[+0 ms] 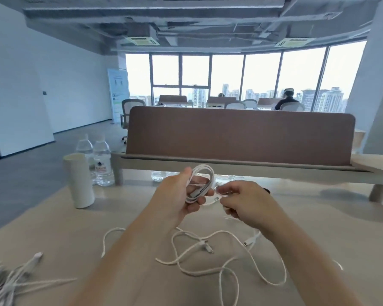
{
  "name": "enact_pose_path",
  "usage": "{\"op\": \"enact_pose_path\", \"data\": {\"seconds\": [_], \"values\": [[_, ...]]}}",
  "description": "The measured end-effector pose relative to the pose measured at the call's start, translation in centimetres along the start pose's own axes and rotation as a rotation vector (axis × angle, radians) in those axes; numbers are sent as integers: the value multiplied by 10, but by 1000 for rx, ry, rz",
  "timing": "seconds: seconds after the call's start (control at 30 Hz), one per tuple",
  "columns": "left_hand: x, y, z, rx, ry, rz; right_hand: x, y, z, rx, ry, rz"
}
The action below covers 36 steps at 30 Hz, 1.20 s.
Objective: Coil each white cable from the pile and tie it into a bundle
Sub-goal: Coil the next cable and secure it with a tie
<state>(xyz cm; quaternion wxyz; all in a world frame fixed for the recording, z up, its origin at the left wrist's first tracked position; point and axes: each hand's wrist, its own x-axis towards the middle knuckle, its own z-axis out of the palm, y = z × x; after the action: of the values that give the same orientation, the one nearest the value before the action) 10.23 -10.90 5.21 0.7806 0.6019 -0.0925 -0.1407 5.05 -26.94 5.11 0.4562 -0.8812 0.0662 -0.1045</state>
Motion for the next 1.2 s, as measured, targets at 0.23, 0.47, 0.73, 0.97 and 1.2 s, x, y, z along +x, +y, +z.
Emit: {"op": "enact_pose_path", "data": {"seconds": [0.23, 0.47, 0.73, 0.97, 1.2], "values": [[21, -8, -15, 51, -13, -39, 22, 5, 15, -18, 31, -7], [34, -11, -7, 0, -42, -47, 31, 16, 5, -10, 141, 61], [46, -12, -1, 0, -37, -31, 32, 14, 4, 80, 244, 64], [46, -13, -1, -6, -66, -22, 30, 11, 11, -50, 174, 18], [51, -13, -5, -21, -34, -28, 33, 16, 8, 43, 230, 41]]}}
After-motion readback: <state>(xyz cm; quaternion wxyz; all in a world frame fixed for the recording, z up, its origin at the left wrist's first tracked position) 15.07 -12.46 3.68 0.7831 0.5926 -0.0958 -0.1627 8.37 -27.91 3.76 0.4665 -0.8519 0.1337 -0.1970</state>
